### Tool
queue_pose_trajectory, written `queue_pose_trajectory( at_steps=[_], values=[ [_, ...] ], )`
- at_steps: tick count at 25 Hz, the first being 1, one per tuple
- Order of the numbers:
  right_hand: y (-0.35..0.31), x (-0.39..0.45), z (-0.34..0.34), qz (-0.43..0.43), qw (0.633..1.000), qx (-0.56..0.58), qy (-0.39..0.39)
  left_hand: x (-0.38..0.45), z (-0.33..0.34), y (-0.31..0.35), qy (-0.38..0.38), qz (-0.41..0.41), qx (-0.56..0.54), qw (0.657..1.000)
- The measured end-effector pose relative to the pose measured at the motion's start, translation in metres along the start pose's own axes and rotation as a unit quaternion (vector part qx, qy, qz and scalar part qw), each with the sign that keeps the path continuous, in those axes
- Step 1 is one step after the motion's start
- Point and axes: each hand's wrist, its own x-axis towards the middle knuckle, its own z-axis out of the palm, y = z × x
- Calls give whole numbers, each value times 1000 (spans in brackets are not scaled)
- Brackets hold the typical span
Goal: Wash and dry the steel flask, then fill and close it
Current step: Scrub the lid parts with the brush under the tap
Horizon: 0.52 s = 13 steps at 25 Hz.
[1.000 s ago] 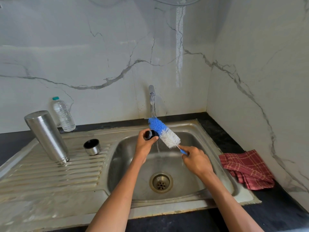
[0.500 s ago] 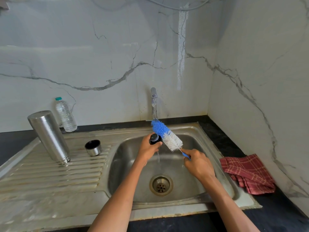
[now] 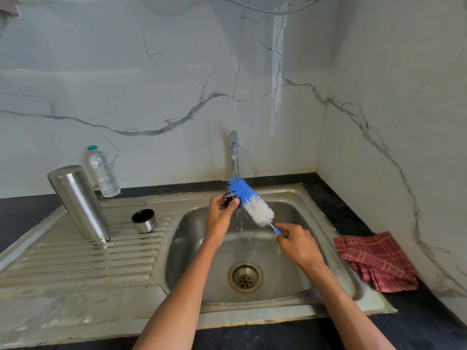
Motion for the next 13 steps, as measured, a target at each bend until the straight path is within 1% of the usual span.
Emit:
queue_pose_trajectory(
  at_steps=[3, 5, 7, 10, 11, 13],
  values=[
    [-6, -1, 0, 14, 996, 87, -34, 4, -12, 11, 60, -11, -92, 994],
    [-11, -4, 2, 22, 988, 142, -59, 6, -23, 18, 85, -15, -107, 990],
    [-15, -8, 5, 16, 982, 172, -80, 3, -40, 20, 93, -16, -79, 992],
    [-20, -14, 5, -5, 977, 181, -117, -10, -74, 17, 94, 6, 22, 995],
    [-22, -17, 5, -15, 976, 176, -125, -14, -86, 17, 87, 4, 52, 995],
    [-25, -21, 6, -34, 978, 158, -130, -21, -107, 22, 41, -11, 106, 993]
  ],
)
